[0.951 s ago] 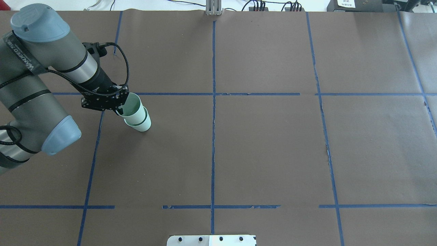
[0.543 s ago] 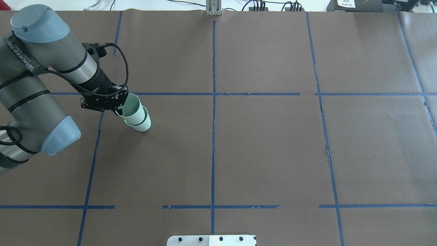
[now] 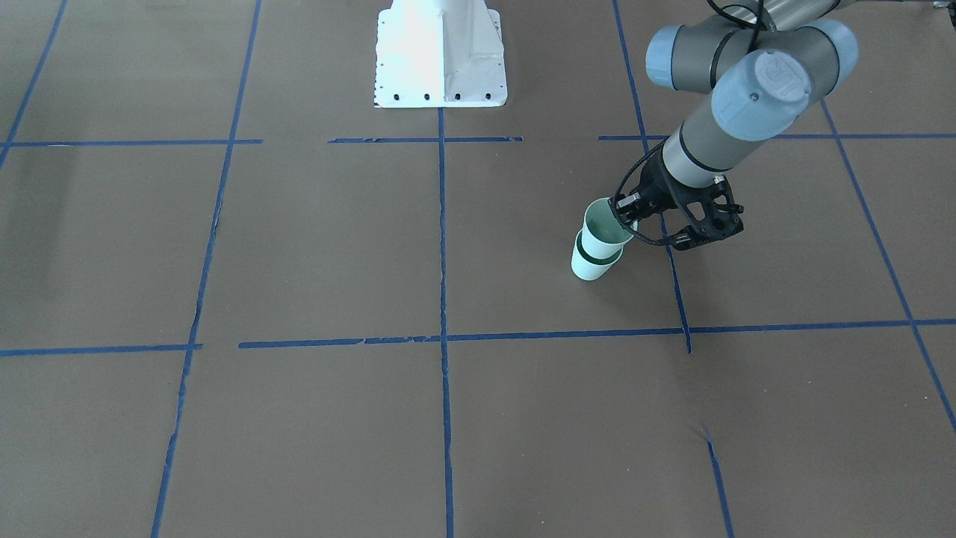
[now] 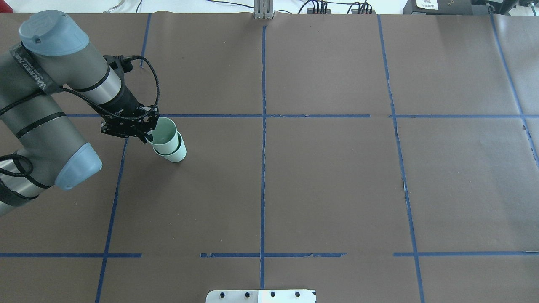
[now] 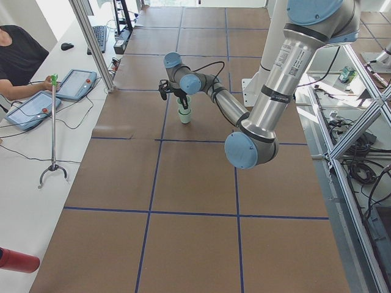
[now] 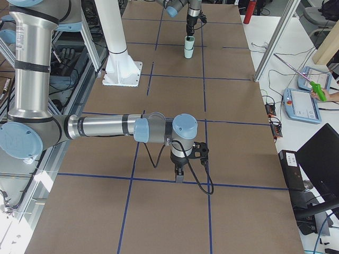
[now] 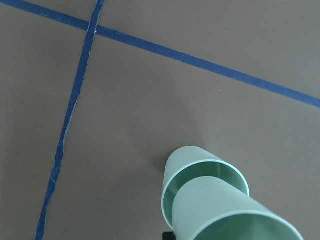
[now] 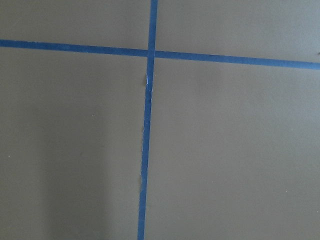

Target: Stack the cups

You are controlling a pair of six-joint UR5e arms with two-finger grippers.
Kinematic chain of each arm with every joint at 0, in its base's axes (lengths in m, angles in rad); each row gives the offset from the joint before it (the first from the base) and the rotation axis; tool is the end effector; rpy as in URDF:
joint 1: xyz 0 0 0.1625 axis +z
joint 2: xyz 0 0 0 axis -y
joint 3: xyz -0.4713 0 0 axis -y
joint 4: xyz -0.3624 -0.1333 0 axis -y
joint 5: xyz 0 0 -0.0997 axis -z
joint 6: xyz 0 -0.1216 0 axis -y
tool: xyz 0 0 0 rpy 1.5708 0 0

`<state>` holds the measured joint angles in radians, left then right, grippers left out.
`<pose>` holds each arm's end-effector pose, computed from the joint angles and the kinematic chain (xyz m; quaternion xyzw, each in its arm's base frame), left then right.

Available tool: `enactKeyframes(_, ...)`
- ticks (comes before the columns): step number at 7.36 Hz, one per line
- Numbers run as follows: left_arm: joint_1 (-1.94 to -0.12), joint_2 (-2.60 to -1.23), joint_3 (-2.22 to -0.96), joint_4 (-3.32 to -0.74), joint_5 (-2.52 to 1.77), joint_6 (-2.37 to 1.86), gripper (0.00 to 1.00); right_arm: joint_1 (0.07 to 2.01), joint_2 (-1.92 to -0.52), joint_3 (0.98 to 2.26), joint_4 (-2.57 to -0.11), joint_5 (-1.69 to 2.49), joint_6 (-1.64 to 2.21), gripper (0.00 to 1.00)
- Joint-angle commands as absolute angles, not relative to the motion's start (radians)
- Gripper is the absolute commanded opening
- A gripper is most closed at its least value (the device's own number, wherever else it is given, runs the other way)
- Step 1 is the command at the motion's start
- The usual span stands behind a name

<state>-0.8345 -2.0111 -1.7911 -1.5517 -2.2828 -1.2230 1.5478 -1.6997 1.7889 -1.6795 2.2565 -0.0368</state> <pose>0.3778 -0.4970 0.3806 -0.1099 0.4297 -0.1077 0.8898 0.0471 -0.3994 0.6936 -0.0069 -0.3362 -0.0249 0.9414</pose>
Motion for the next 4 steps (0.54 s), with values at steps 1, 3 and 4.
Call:
enactKeyframes(1, -0.836, -2.008, -1.785, -1.577, -2.281, -1.221, 1.00, 1.548, -1.700, 1.790, -1.678, 2.256, -0.037, 1.00)
enactKeyframes(3, -0.874, -1.997, -1.818, -1.569, -2.279, -1.221, 1.00, 1.548, -1.700, 1.790, -1.680, 2.256, -0.037, 1.00)
enactKeyframes(4, -0.909, -1.968, -1.866, -1.568, -2.279, -1.218, 1.00, 1.548, -1.700, 1.789, -1.680, 2.256, -0.037, 1.00)
